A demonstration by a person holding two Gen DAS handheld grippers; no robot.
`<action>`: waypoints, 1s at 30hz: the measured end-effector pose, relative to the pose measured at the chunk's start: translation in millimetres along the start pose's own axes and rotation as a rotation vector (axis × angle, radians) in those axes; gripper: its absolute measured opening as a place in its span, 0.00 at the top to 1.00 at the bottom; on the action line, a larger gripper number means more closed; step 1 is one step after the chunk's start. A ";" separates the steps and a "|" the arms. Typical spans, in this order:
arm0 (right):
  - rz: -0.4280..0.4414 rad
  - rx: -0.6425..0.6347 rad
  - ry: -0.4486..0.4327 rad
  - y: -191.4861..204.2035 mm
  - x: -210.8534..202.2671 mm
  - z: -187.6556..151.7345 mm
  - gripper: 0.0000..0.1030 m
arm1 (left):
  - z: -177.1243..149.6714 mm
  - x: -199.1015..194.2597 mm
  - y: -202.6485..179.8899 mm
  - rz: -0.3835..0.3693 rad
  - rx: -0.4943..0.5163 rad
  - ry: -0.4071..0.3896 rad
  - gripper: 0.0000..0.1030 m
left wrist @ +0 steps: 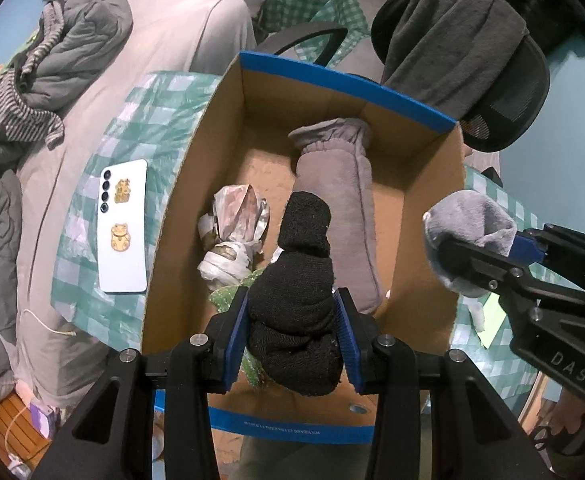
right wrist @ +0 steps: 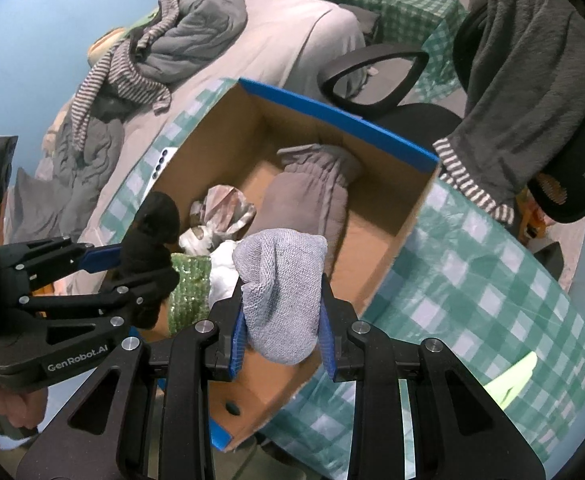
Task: Organize soft objects
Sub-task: 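Open both grippers to drop the black and grey socks into the box, then move both grippers back over the table to the lime-green cloth strip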
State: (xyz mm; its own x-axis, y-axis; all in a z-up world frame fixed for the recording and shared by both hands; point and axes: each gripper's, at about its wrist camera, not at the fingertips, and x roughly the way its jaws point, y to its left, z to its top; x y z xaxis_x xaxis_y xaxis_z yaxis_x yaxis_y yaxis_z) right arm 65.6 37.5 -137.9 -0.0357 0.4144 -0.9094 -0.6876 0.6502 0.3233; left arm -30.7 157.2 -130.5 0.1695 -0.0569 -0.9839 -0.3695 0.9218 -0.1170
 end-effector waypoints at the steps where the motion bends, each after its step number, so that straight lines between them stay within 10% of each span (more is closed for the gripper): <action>1: 0.002 -0.004 0.009 1.0 3.3 0.8 0.72 | 0.2 1.8 0.9 0.001 -0.003 0.003 0.59; 30: -0.024 0.039 0.000 -12.5 -7.6 -10.2 0.41 | -12.5 -9.2 -21.8 0.014 0.016 -0.005 0.40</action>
State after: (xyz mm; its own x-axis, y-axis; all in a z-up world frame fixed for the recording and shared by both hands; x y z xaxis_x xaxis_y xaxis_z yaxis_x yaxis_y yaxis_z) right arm 67.1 19.7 -137.6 -0.0195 0.3986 -0.9169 -0.6596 0.6841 0.3114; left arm -35.6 132.9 -120.6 0.1686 -0.0418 -0.9848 -0.3570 0.9287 -0.1006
